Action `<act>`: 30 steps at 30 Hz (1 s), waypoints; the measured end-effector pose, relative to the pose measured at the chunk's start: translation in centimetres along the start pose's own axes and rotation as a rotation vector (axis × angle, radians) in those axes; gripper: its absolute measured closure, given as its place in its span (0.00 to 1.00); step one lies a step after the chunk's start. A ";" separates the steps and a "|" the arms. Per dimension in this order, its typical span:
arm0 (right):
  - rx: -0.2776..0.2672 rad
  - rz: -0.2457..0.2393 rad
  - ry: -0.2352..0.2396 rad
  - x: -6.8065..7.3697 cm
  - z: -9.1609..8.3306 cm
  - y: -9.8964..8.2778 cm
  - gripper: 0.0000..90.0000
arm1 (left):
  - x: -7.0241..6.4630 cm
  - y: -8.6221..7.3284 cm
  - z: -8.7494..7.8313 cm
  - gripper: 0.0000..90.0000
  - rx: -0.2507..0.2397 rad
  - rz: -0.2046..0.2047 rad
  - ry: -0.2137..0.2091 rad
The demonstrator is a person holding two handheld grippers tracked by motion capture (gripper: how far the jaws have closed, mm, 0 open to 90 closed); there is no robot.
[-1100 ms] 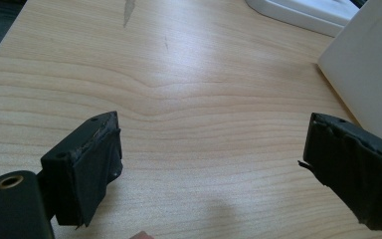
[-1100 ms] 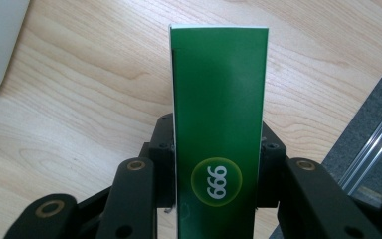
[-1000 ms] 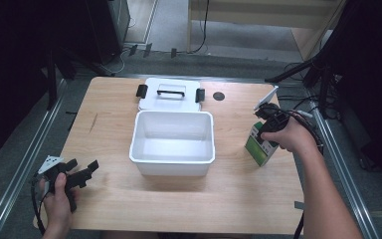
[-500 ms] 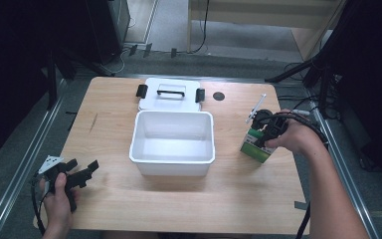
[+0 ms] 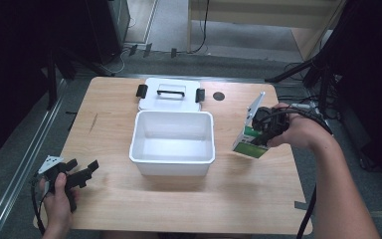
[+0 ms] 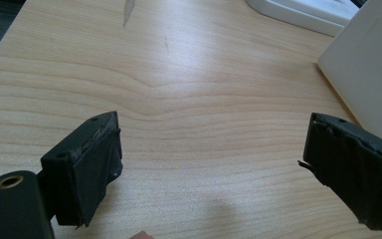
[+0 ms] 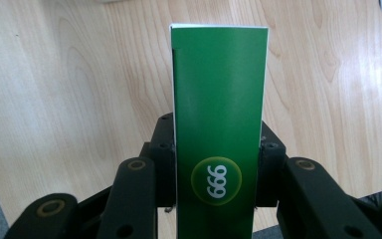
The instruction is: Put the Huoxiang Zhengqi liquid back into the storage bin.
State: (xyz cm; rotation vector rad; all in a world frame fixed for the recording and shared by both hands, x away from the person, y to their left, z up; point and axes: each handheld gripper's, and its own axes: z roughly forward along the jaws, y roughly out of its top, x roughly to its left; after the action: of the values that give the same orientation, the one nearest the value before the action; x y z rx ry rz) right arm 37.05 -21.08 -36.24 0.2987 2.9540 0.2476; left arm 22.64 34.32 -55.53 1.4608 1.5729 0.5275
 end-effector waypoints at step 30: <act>0.005 -0.066 0.000 0.8 -7.0 5.5 0.71 | 0.0 0.0 0.1 0.10 0.003 0.000 -0.007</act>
State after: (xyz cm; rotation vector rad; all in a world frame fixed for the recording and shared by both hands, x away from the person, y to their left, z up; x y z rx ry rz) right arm 36.07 -16.64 -28.52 0.2019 2.9587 0.2318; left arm 22.69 34.28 -55.55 1.4634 1.5686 0.5199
